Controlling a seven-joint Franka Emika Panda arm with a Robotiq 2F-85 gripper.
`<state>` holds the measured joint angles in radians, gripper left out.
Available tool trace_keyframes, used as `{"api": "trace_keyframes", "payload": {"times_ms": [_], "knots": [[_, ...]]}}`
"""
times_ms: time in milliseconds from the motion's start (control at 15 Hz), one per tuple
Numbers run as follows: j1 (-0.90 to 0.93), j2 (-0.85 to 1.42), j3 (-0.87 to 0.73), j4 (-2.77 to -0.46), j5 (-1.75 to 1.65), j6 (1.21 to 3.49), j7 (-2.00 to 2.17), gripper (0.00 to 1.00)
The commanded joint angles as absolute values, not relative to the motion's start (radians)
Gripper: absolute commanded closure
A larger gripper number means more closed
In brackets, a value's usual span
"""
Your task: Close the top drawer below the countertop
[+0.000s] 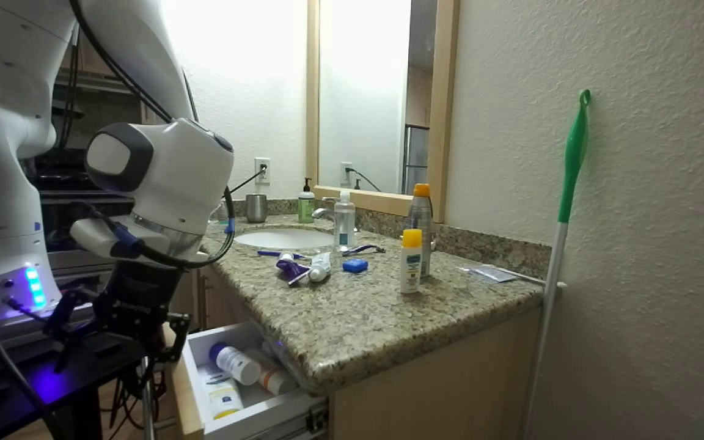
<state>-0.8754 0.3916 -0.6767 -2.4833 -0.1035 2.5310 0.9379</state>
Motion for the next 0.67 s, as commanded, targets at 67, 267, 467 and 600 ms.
{"api": "trace_keyframes", "payload": {"times_ms": [67, 267, 467, 600], "knots": [[-0.990, 0.419, -0.529, -2.522, 0.251, 2.786, 0.735, 0.00], [-1.159, 0.384, -0.318, -2.512, 0.523, 2.842, 0.582, 0.00], [-1.343, 0.378, -0.087, -2.478, 0.797, 2.872, 0.422, 0.00], [-1.460, 0.394, 0.062, -2.443, 0.975, 2.893, 0.302, 0.00]]}}
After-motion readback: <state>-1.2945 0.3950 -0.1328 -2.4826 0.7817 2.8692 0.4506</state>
